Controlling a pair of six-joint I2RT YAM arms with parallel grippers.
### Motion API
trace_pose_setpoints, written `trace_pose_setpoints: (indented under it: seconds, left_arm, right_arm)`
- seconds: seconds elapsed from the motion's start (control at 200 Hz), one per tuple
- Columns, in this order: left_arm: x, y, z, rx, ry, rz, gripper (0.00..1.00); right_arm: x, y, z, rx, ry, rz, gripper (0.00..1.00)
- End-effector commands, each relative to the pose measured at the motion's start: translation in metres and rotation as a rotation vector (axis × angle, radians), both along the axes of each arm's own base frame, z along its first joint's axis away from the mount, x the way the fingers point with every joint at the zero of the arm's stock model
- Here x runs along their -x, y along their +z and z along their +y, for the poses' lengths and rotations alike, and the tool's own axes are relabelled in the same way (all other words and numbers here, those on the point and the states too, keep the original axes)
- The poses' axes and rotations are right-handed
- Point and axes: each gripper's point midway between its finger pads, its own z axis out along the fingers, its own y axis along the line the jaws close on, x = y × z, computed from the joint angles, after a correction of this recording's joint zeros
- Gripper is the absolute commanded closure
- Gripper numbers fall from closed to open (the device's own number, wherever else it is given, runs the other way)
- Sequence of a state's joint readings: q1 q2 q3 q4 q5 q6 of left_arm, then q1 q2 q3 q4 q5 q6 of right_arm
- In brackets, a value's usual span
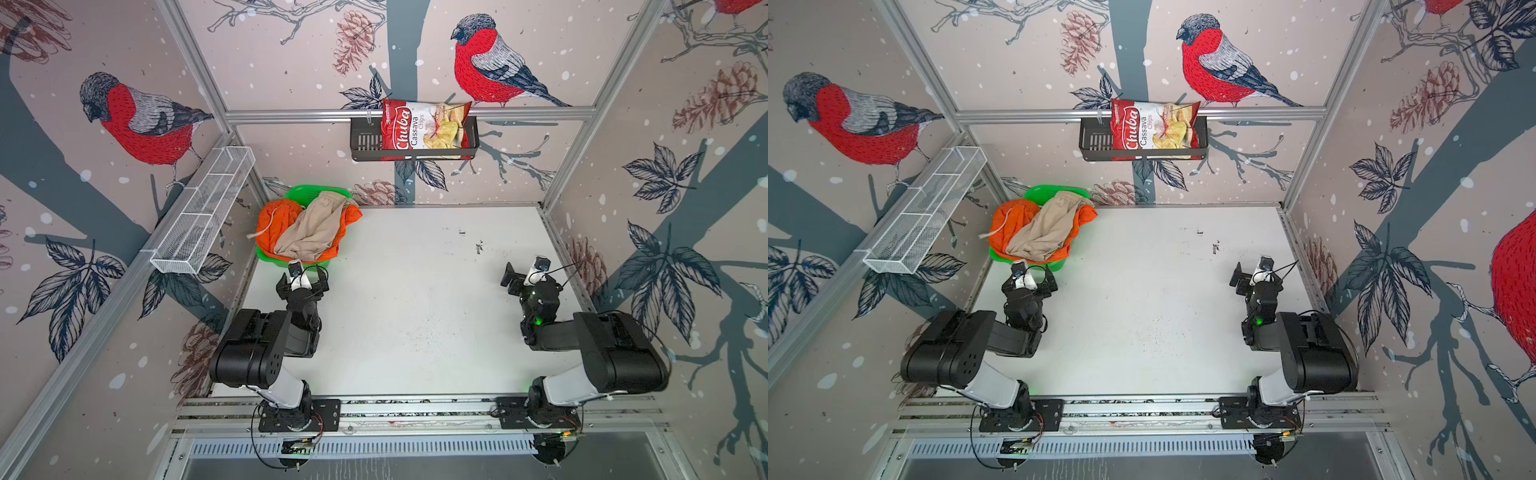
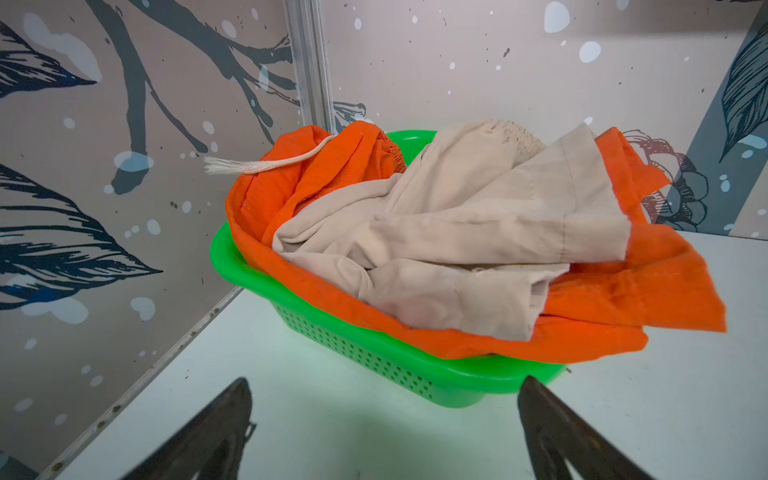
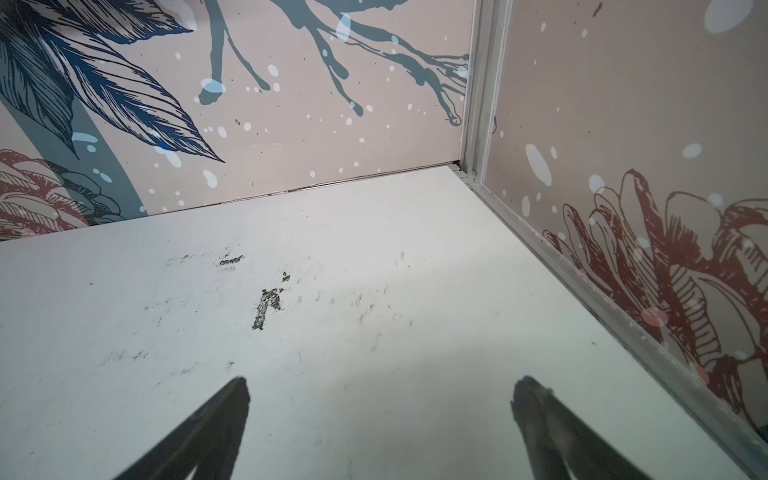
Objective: Fold and stack the shorts
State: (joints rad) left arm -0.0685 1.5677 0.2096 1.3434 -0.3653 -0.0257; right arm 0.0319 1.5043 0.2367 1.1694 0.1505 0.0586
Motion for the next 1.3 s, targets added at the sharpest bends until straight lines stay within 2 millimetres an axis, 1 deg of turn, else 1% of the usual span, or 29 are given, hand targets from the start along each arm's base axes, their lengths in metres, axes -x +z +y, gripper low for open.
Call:
trace_pose_setpoints:
  seconds: [0.0, 0.74, 0.8, 0.855, 0.915, 0.925, 0.975, 0.985, 1.001, 1.026, 1.036, 1.081, 1.091, 1.106, 1.151, 1.211, 1.276, 1.281, 1.296]
  left_arm:
    - [0.000, 0.006, -0.002, -0.001, -0.010, -0.026, 0.02]
    - [0.000, 0.007, -0.003, -0.002, -0.015, -0.030, 0.03]
    - [0.003, 0.011, -0.005, -0.008, -0.027, -0.044, 0.03]
    - [0.009, 0.020, -0.008, -0.022, -0.024, -0.067, 0.03]
    - [0.016, 0.032, -0.009, -0.039, -0.004, -0.086, 0.03]
    - [0.017, 0.031, -0.009, -0.040, -0.003, -0.079, 0.03]
    - [0.020, 0.045, -0.013, -0.029, -0.009, -0.093, 0.04]
    - [0.021, 0.044, -0.014, -0.024, -0.011, -0.082, 0.04]
    - [0.021, 0.048, -0.015, -0.014, -0.017, -0.081, 0.04]
    - [0.021, 0.050, -0.018, 0.007, -0.031, -0.070, 0.05]
    - [0.022, 0.056, -0.019, 0.014, -0.039, -0.081, 0.05]
    - [0.023, 0.067, -0.027, 0.040, -0.084, -0.068, 0.07]
    - [0.023, 0.072, -0.029, 0.044, -0.096, -0.075, 0.07]
    - [0.022, 0.074, -0.032, 0.047, -0.116, -0.063, 0.07]
    - [0.024, 0.091, -0.038, 0.076, -0.151, -0.076, 0.09]
    - [0.025, 0.115, -0.039, 0.116, -0.158, -0.084, 0.09]
    - [0.021, 0.135, -0.041, 0.127, -0.160, -0.047, 0.09]
    - [0.021, 0.134, -0.041, 0.127, -0.159, -0.035, 0.09]
    - [0.019, 0.139, -0.040, 0.130, -0.155, -0.024, 0.09]
  right_arm:
    - [0.000, 0.007, -0.002, -0.005, -0.013, -0.030, 0.00]
    - [0.000, 0.008, -0.003, -0.019, 0.001, -0.032, 0.00]
    - [-0.001, 0.010, -0.003, -0.019, -0.003, -0.035, 0.00]
    - [-0.001, 0.017, -0.002, -0.013, 0.000, -0.035, 0.00]
    - [-0.002, 0.030, 0.002, 0.000, 0.011, -0.032, 0.00]
    - [-0.002, 0.032, 0.002, 0.003, 0.015, -0.030, 0.00]
    - [-0.002, 0.050, 0.011, 0.018, 0.048, -0.043, 0.00]
    - [-0.002, 0.052, 0.013, 0.023, 0.058, -0.038, 0.00]
    - [-0.002, 0.063, 0.018, 0.028, 0.076, -0.056, 0.00]
    - [-0.001, 0.075, 0.026, 0.044, 0.111, -0.064, 0.00]
    - [-0.001, 0.079, 0.030, 0.048, 0.126, -0.065, 0.00]
    - [-0.001, 0.102, 0.044, 0.060, 0.162, -0.076, 0.00]
    - [-0.001, 0.107, 0.046, 0.061, 0.167, -0.077, 0.00]
    - [-0.001, 0.115, 0.050, 0.063, 0.173, -0.082, 0.00]
    - [-0.001, 0.138, 0.062, 0.066, 0.195, -0.091, 0.00]
    - [0.001, 0.167, 0.079, 0.053, 0.230, -0.107, 0.00]
    - [0.005, 0.193, 0.102, 0.025, 0.285, -0.136, 0.00]
    - [0.005, 0.195, 0.104, 0.022, 0.291, -0.139, 0.00]
    - [0.006, 0.201, 0.109, 0.010, 0.300, -0.149, 0.00]
